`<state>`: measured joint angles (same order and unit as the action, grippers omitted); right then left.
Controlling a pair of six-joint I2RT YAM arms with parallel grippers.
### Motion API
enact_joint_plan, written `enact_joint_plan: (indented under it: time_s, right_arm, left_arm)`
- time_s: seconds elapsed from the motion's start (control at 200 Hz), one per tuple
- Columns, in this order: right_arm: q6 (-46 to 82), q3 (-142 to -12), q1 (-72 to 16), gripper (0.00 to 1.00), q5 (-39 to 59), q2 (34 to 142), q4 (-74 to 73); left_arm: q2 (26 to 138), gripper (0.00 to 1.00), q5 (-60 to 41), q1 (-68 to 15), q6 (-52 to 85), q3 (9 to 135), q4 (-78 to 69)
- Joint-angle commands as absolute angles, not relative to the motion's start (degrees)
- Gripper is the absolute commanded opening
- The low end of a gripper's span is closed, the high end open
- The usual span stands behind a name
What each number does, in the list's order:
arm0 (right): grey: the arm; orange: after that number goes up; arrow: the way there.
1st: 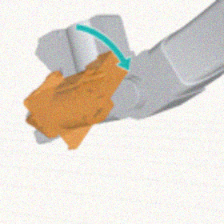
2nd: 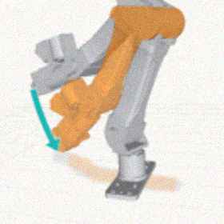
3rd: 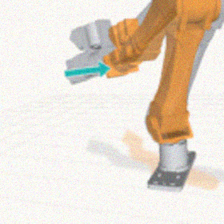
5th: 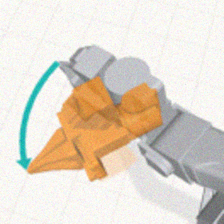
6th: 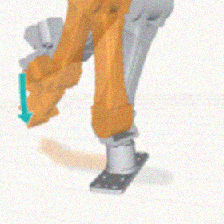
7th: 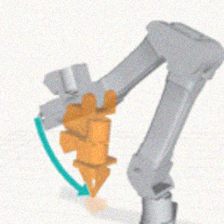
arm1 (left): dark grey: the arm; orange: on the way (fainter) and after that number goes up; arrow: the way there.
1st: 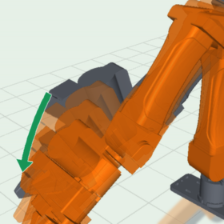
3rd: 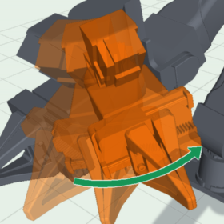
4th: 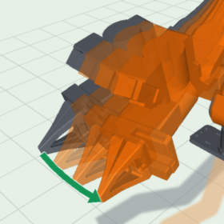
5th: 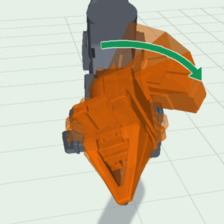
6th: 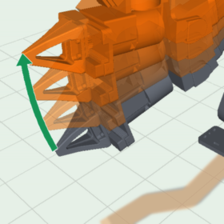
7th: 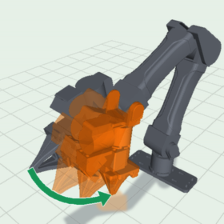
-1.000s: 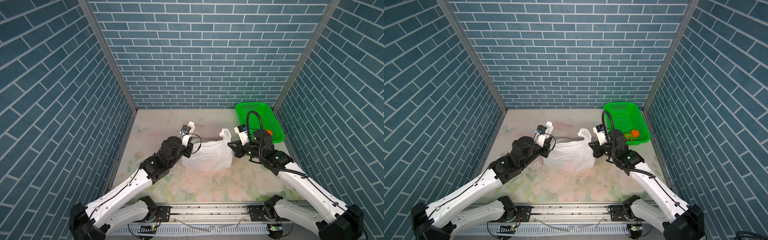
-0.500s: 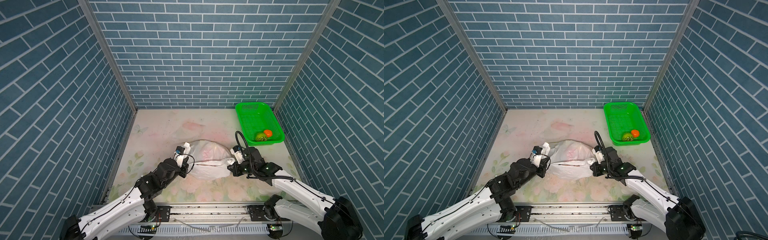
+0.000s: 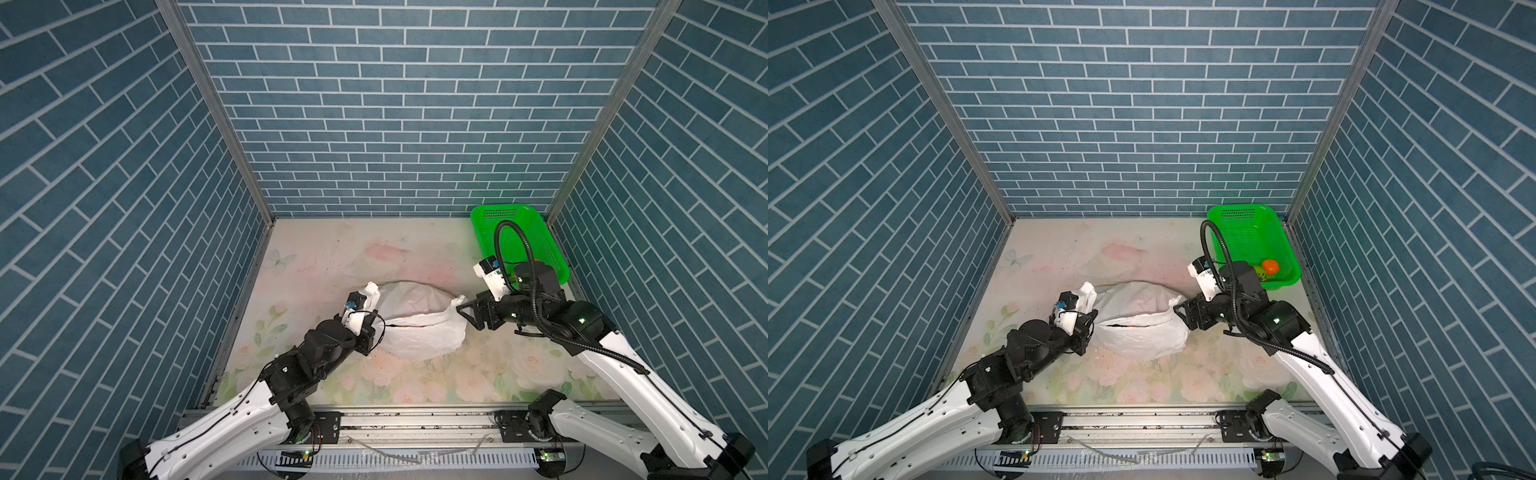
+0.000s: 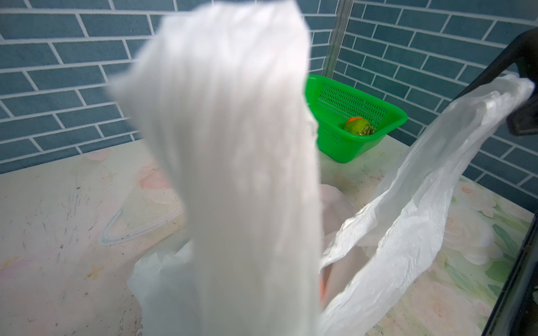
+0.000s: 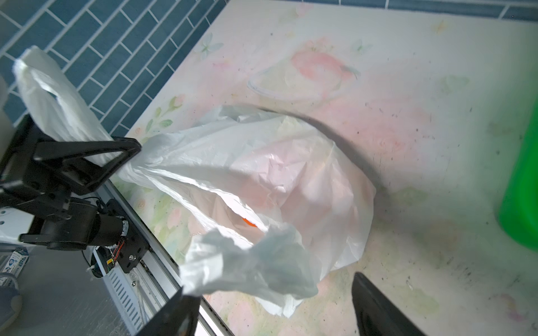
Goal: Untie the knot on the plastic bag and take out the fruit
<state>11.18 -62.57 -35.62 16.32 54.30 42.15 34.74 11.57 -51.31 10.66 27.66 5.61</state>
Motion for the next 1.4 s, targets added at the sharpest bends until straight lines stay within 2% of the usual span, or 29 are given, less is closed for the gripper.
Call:
enact_joint_plan:
  time_s: [0.0, 0.24, 0.425, 0.56, 0.71, 0.865, 1.01, 1.185, 1.395]
  right_arm:
    - [6.20, -70.00, -35.51, 0.84, 16.56, 57.02, 48.20]
    - [1.24, -79.97, -35.51, 0.86, 19.08, 69.36, 42.11]
    - [-3.40, -85.54, -36.91, 0.86, 27.01, 81.12, 40.21]
    - [-6.39, -83.80, -39.73, 0.86, 32.81, 85.52, 39.88]
    - [-6.83, -78.65, -43.27, 0.86, 37.19, 85.80, 37.09]
    - [-6.69, -74.53, -49.03, 0.84, 33.34, 86.78, 35.22]
    - [-4.64, -70.96, -52.26, 0.76, 25.23, 87.49, 30.72]
    - [-1.63, -67.71, -53.59, 0.66, 20.93, 87.68, 24.37]
    - [0.00, -65.88, -53.64, 0.63, 24.27, 87.31, 19.62]
  left_arm:
    - [32.99, 0.00, 12.24, -51.83, 9.77, 26.98, 6.27]
    - [31.75, 0.00, 10.59, -52.38, 9.88, 26.36, 6.36]
    - [31.66, 0.00, 11.46, -53.61, 9.36, 26.44, 6.23]
    - [31.14, 0.00, 12.23, -53.66, 9.23, 26.04, 5.70]
    - [30.50, 0.00, 12.97, -53.76, 9.54, 25.62, 5.47]
    - [30.17, 0.00, 13.42, -53.77, 9.02, 26.00, 5.67]
    - [29.81, 0.00, 13.72, -53.77, 8.70, 26.25, 5.37]
    - [29.28, 0.00, 13.38, -53.74, 9.01, 26.35, 5.68]
    - [28.83, 0.00, 13.15, -53.75, 8.79, 26.23, 6.97]
